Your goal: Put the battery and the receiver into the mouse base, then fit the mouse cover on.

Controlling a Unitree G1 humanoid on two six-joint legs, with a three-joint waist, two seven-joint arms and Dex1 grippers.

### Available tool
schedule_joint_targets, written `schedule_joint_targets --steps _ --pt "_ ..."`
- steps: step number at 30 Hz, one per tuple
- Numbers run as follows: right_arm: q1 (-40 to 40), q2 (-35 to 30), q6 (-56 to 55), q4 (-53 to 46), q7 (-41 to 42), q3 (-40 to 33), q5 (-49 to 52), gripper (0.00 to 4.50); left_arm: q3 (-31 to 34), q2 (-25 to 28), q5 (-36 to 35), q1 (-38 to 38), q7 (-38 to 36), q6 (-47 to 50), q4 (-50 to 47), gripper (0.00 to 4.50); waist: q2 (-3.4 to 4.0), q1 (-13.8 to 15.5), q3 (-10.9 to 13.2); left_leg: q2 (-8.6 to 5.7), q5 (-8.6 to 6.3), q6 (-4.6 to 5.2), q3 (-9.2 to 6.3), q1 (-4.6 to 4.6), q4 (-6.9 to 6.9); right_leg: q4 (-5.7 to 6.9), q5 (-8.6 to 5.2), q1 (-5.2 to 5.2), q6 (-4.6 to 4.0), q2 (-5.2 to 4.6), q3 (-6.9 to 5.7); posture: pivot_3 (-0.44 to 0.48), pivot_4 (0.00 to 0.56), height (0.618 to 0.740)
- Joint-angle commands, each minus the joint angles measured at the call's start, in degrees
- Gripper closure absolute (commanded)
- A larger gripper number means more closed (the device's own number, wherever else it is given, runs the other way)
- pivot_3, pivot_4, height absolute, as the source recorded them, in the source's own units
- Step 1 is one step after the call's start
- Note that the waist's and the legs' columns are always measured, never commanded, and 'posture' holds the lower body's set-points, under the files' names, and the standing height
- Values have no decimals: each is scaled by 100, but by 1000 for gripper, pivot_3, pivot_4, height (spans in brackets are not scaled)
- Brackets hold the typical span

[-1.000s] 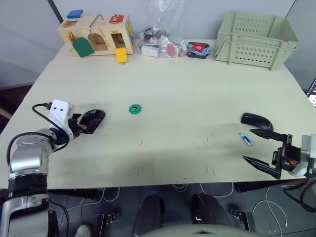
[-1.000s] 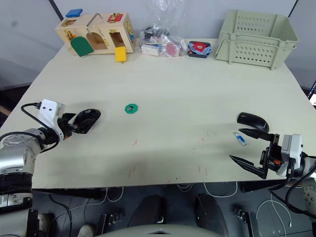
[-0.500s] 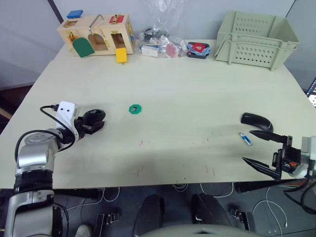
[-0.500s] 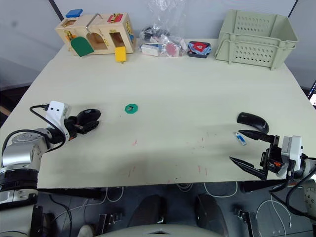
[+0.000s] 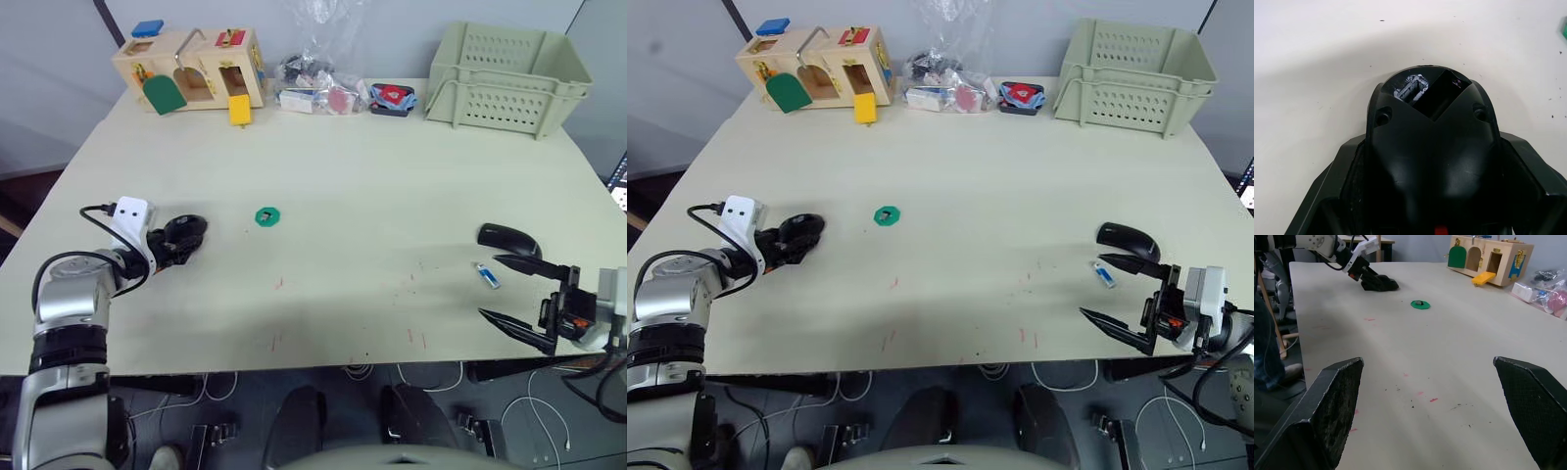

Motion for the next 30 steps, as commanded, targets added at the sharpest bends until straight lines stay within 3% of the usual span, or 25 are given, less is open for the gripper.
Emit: schedule_joint_targets --steps 1,9,14,22,30 --pt "-26 -33 5 -169 -18 -100 95 0 80 137 24 162 -133 -120 -39 1577 0 -5 0 0 0 0 1 0 0 0 0 0 0 0 0 0 150 740" --pt "-29 20 -73 -23 214 -67 193 0 137 602 -485 391 -1690 -935 -1116 1577 -13 43 6 3 0 0 -4 -5 1 0 -11 -2 -20 0 -5 0 150 740" --pt "-96 82 -100 71 348 -18 198 0 -234 707 -744 297 -2407 -780 -1926 1577 -11 31 7 -1 0 0 -2 -7 3 -1 -11 0 -20 -7 -4 0 150 740" --pt "-90 42 2 -22 477 50 235 0 -1580 533 -505 -86 -3023 -671 -3150 1577 -11 16 8 -1 0 0 -2 -5 2 0 -11 -1 -19 4 0 0 150 740" --pt "8 -4 -14 77 371 -85 144 0 -2733 -137 75 -674 -2986 -756 -3358 1577 -10 14 8 -2 0 1 -3 -7 9 0 -10 1 -15 11 8 0 150 740"
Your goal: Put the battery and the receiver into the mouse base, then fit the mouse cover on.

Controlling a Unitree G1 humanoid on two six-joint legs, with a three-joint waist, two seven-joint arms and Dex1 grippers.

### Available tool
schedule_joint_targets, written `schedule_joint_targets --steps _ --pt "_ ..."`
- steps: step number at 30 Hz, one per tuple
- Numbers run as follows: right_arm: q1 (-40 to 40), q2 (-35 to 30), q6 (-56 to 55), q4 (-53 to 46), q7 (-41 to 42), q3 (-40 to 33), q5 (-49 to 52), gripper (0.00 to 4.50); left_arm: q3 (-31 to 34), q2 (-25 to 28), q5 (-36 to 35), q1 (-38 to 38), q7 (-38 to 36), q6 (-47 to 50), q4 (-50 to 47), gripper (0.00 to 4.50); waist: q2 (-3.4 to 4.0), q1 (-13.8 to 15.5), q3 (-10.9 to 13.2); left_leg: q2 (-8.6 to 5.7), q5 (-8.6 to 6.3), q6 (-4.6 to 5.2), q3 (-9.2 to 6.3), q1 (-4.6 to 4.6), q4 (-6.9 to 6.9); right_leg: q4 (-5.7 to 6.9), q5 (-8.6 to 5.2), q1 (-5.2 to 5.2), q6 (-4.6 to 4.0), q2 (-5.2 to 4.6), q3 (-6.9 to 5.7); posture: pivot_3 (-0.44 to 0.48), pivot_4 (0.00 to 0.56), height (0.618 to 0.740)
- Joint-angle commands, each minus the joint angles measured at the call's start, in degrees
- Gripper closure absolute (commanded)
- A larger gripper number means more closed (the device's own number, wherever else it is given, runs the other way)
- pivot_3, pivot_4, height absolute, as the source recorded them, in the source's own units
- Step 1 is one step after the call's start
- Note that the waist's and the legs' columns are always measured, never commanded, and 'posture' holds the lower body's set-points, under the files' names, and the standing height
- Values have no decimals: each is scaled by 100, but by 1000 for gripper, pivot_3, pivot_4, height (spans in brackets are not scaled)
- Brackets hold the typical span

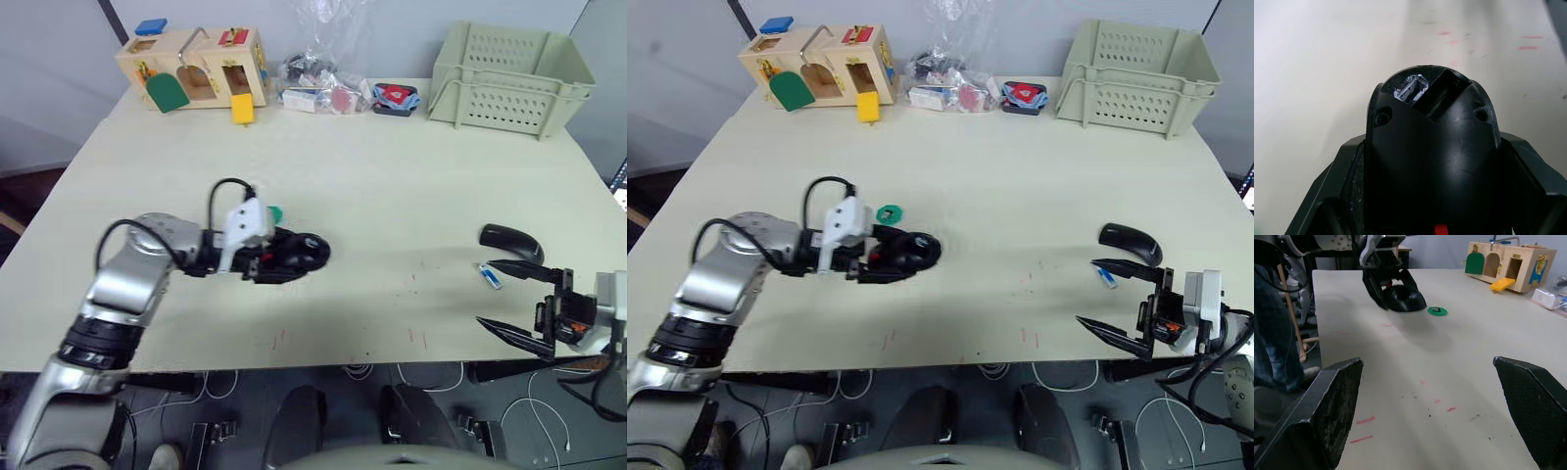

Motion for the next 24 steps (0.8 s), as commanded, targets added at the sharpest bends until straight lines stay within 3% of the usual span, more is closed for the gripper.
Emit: schedule_joint_targets --steps 1,10,18,24 --pt "122 -55 -35 -20 -33 -204 15 0 -296 -227 237 -230 63 -49 -138 1577 0 -20 0 1 0 0 1 2 0 0 1 -1 2 3 3 0 150 740" --pt "346 -42 -25 -178 -209 -290 -1 0 -1305 -1038 1077 -598 181 -300 375 1577 2 -4 0 0 0 1 -3 2 0 0 8 -1 14 7 5 0 150 740" --pt "496 -80 16 -288 -300 -289 -13 0 -1611 -1229 1401 -599 181 -160 500 1577 2 -5 -1 0 0 1 -4 1 1 0 7 -1 14 7 5 0 150 740" --pt "663 107 285 -401 -1272 -305 -356 0 -1647 -1267 1515 -510 207 -78 481 1577 4 -3 -2 0 0 1 -4 3 2 1 -1 1 1 6 5 0 150 740"
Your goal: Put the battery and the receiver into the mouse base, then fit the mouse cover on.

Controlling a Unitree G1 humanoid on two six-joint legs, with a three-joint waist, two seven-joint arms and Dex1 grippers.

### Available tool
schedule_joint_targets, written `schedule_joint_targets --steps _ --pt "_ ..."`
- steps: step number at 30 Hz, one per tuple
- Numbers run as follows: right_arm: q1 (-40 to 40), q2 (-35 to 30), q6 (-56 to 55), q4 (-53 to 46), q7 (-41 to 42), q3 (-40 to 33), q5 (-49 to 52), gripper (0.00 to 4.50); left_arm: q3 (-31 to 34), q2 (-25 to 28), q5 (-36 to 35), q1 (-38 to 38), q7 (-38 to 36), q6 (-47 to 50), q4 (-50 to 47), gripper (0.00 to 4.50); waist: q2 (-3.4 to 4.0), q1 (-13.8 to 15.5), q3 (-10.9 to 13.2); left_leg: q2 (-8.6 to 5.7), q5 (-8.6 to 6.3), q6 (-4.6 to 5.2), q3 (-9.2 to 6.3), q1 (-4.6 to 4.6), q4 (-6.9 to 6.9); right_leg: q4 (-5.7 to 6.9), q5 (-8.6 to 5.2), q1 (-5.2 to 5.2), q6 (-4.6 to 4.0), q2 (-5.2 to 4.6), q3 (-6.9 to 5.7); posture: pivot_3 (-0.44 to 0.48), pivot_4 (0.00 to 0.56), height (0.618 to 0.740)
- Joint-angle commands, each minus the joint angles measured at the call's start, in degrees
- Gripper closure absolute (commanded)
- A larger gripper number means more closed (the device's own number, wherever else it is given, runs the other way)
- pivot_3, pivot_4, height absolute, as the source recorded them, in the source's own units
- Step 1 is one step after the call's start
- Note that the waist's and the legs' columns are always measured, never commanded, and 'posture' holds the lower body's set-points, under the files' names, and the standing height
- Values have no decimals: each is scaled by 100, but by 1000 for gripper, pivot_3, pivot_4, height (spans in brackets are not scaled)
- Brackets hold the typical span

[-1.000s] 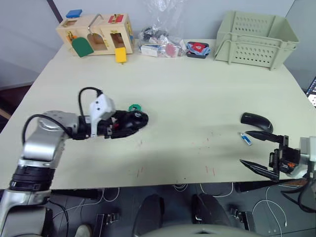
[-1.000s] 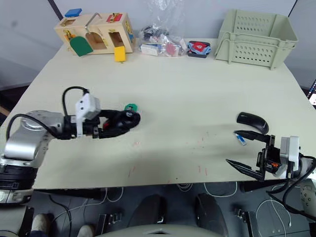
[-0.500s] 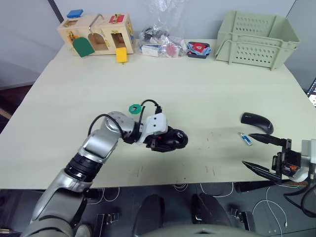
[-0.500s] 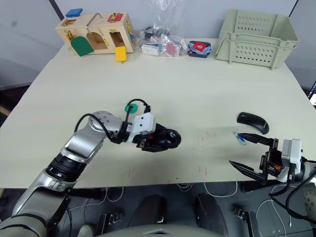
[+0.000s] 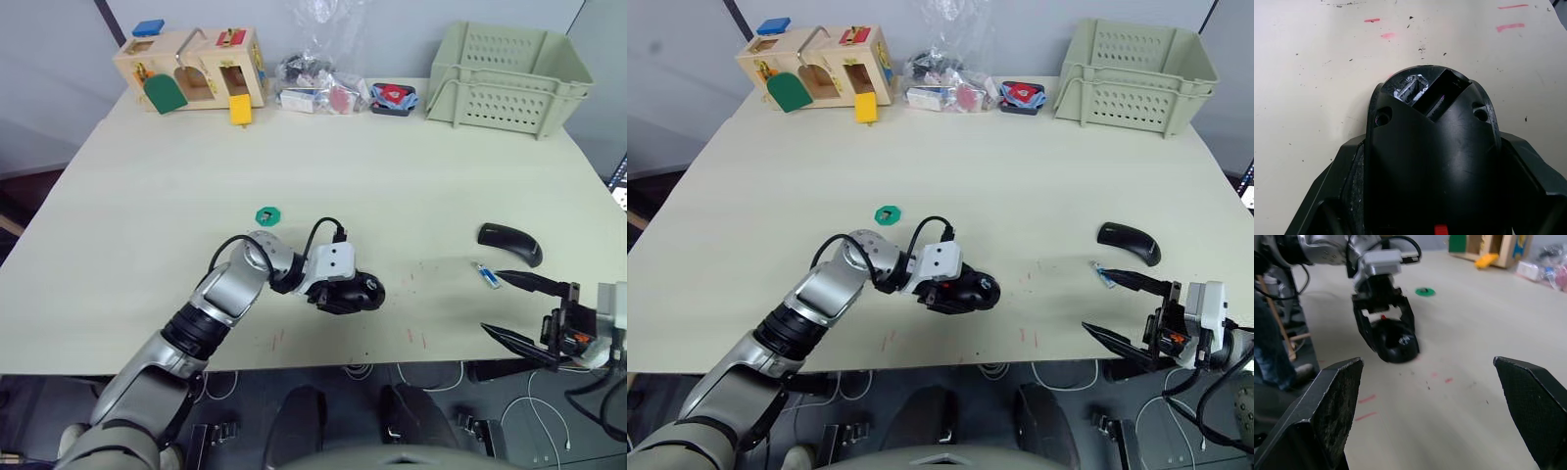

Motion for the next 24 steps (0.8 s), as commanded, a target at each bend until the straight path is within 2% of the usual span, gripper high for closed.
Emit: schedule_joint_targets --steps 1,6,11,20,24 --pt "0 123 182 -147 -744 -197 -213 0 -50 9 91 59 18 45 -97 1577 1 0 0 0 0 0 0 0 1 0 0 0 1 0 0 0 150 740" --pt "-41 214 656 -79 -2154 -169 -1134 0 19 -30 -44 58 -45 294 -113 1577 4 -1 -2 0 0 0 1 -1 1 0 -1 0 2 -1 0 0 150 740" --pt "-133 284 1173 -111 -2707 -29 -1281 0 -30 -30 79 -1 -36 167 -84 1577 6 -4 -4 0 0 0 0 0 1 1 -1 0 1 0 0 0 150 740" --pt "-526 285 3280 -460 -3748 304 -1207 0 -33 -118 107 -2 24 242 -5 1577 9 -2 -5 0 0 0 -1 -1 1 1 0 0 -1 -1 0 0 150 740" --pt "-650 227 3670 -540 -3917 412 -1332 0 -29 -182 138 -35 66 327 40 1577 9 10 -6 -3 0 0 -3 -3 2 1 0 0 -1 -3 -1 0 150 740"
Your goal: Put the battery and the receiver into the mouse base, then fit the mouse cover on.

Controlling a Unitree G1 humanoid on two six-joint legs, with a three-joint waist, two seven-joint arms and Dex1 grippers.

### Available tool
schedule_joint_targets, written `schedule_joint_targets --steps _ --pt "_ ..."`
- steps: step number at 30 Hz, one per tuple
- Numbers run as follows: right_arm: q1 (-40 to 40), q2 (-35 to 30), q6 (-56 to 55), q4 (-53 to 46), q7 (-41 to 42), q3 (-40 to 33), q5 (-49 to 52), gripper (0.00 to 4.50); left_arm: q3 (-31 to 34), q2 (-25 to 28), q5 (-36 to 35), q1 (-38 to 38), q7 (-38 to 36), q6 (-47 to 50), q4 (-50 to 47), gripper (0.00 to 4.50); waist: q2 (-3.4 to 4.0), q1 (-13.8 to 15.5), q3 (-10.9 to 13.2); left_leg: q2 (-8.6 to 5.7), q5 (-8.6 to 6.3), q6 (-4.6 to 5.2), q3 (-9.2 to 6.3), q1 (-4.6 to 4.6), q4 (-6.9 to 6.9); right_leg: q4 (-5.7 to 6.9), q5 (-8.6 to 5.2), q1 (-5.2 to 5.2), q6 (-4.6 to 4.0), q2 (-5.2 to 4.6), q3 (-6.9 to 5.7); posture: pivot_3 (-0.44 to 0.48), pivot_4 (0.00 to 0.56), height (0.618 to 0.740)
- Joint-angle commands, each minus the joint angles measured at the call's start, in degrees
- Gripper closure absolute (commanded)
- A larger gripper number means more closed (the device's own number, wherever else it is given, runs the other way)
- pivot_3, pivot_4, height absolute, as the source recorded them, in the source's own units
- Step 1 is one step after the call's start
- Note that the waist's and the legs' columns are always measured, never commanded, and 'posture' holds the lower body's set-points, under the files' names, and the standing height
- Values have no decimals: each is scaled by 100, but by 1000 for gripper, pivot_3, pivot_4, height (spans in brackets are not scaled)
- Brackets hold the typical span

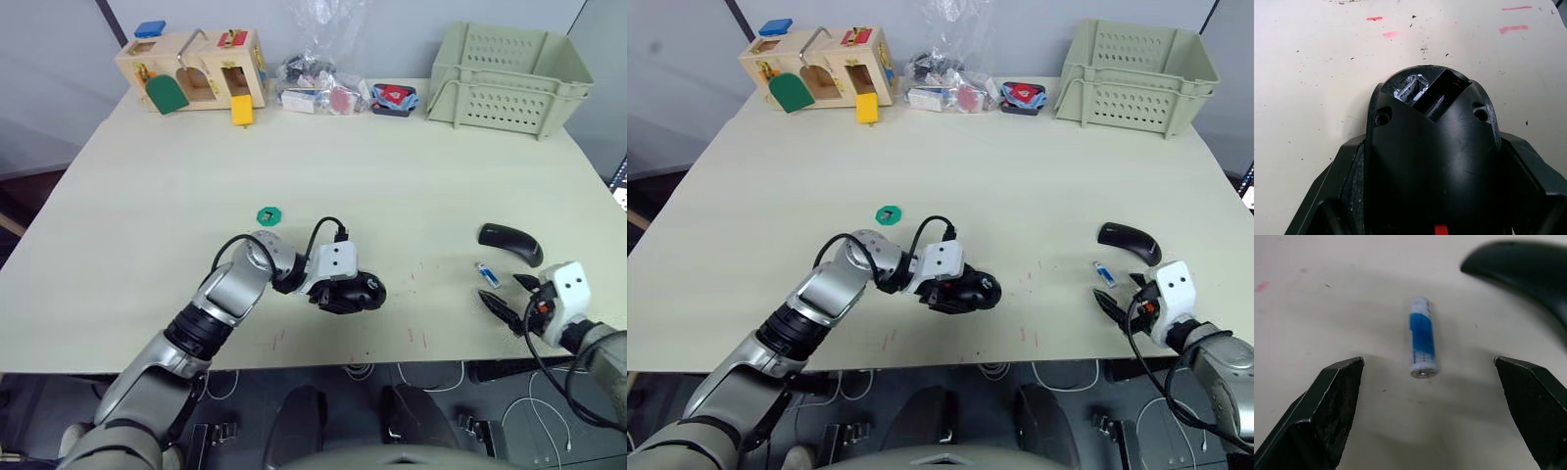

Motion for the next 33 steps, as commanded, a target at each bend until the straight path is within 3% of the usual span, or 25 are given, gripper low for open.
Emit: schedule_joint_targets --steps 1,4,12,19,26,33 --pt "-35 -120 269 -203 -184 46 -155 0 -78 -32 96 -17 46 42 62 1577 0 -3 0 -1 0 0 -1 -1 1 0 -1 0 2 0 0 0 150 740" --pt "-3 -156 186 -212 -140 26 -239 819 -93 -24 127 5 39 -11 54 1577 0 -2 -1 -1 0 0 -2 0 1 0 -3 1 6 0 -1 0 150 740" --pt "107 -37 -259 -182 -46 -64 -286 4485 -102 -1 154 39 -15 -30 44 1577 0 -7 -1 -1 0 0 -3 -1 1 0 -8 1 15 0 -1 0 150 740" --pt "192 -208 -76 -882 76 -18 -216 4480 -114 13 163 45 -25 29 32 1577 1 -10 -1 -1 0 0 -4 -1 1 0 -9 0 16 0 -1 0 150 740" --pt "-83 -710 915 -1876 444 153 428 4480 -129 -2 172 0 -45 8 89 1577 2 -12 -2 0 0 0 -6 -2 1 0 -10 0 17 1 -3 0 150 740" --pt "-1115 -1850 2166 -2379 1026 898 1060 4480 -159 -25 190 -21 -48 -29 130 1577 0 -11 -1 -1 0 0 -11 -4 2 -3 -8 1 14 0 -7 0 150 740"
